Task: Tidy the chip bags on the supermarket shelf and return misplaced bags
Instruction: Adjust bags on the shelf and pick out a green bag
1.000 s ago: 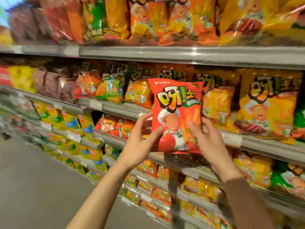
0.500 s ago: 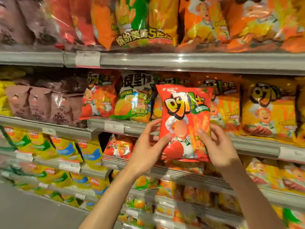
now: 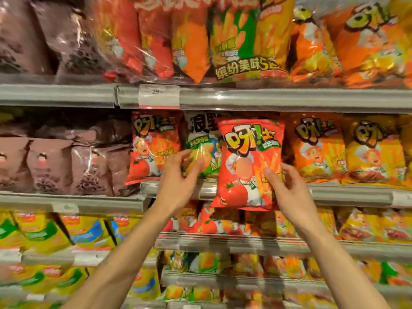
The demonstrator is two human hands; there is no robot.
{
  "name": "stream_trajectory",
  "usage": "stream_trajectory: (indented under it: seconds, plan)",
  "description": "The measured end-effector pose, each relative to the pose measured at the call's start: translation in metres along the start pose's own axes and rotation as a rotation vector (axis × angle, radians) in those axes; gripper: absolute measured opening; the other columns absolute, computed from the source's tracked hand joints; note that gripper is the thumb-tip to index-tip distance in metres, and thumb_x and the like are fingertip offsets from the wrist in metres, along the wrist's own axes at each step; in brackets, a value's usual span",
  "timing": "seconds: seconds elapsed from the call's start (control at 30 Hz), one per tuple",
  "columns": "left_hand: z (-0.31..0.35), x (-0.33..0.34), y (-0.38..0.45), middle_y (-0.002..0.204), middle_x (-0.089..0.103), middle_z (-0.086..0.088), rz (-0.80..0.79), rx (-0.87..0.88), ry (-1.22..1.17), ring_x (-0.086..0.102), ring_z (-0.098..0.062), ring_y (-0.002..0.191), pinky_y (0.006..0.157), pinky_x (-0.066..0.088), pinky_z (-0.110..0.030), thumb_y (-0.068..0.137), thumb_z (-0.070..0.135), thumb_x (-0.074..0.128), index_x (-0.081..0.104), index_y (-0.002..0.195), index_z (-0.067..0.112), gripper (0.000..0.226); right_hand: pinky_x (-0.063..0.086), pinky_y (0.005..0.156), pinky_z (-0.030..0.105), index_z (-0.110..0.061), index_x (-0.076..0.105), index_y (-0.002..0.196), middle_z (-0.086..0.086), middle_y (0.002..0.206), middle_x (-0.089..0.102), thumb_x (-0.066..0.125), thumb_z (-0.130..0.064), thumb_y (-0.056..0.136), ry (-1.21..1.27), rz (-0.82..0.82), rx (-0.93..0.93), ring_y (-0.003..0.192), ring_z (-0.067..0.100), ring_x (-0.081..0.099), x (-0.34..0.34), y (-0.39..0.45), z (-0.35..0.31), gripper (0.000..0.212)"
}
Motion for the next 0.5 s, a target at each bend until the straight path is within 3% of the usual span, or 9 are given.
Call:
stream_trajectory:
  seconds: [0.07, 0.13, 0.2, 0.3, 0.5]
  plan:
    - [-0.006, -0.003, 0.020, 0.137, 0.054, -0.009, 0.046, 0.034, 0.194, 0.050, -0.023, 0.129, 0.111, 0.040, -0.039, 0.085, 0.066, 0.052, 0.050, 0.142, 0.019, 0.074, 0.054, 0.101, 0.045, -0.021, 0.056, 0.132, -0.002, 0.119, 0.073, 0.067, -0.044, 0.094, -0.045, 0.033, -0.008, 0.105, 0.012, 0.071, -0.009, 0.004, -0.004, 0.046]
    - [-0.006, 0.002, 0.032, 0.148, 0.046, -0.014, -0.001, 0.049, 0.347, 0.039, -0.031, 0.139, 0.115, 0.032, -0.044, 0.093, 0.056, 0.053, 0.035, 0.152, 0.016, 0.074, 0.055, 0.098, 0.045, -0.027, 0.055, 0.134, -0.005, 0.121, 0.072, 0.067, -0.060, 0.088, -0.110, 0.054, -0.020, 0.105, 0.011, 0.070, -0.014, 0.006, -0.009, 0.058]
    - [-0.005, 0.010, 0.039, 0.154, 0.040, -0.013, -0.043, 0.058, 0.439, 0.034, -0.033, 0.142, 0.114, 0.032, -0.045, 0.097, 0.054, 0.050, 0.024, 0.157, 0.016, 0.076, 0.057, 0.096, 0.048, -0.031, 0.054, 0.133, -0.007, 0.121, 0.071, 0.065, -0.072, 0.081, -0.153, 0.075, -0.011, 0.106, 0.013, 0.071, -0.017, 0.008, -0.011, 0.066]
    - [-0.006, 0.018, 0.045, 0.153, 0.044, -0.012, -0.055, 0.043, 0.478, 0.034, -0.035, 0.139, 0.109, 0.035, -0.046, 0.097, 0.057, 0.046, 0.020, 0.157, 0.015, 0.078, 0.056, 0.096, 0.049, -0.030, 0.054, 0.133, -0.009, 0.121, 0.070, 0.063, -0.074, 0.080, -0.199, 0.081, -0.011, 0.107, 0.013, 0.070, -0.020, 0.014, -0.014, 0.070]
    - [-0.001, 0.021, 0.047, 0.143, 0.053, -0.011, -0.022, 0.109, 0.325, 0.047, -0.031, 0.132, 0.107, 0.038, -0.042, 0.094, 0.049, 0.060, 0.034, 0.152, 0.015, 0.072, 0.051, 0.104, 0.047, -0.027, 0.049, 0.141, -0.003, 0.132, 0.064, 0.062, -0.066, 0.088, -0.257, 0.121, 0.017, 0.118, 0.018, 0.063, -0.036, 0.021, -0.016, 0.068]
Point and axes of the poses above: each hand's wrist, its own y-axis towards the middle knuckle, its own x-axis out of the palm, z = x × y, the point moved 6 cm from there along y, towards the middle knuckle
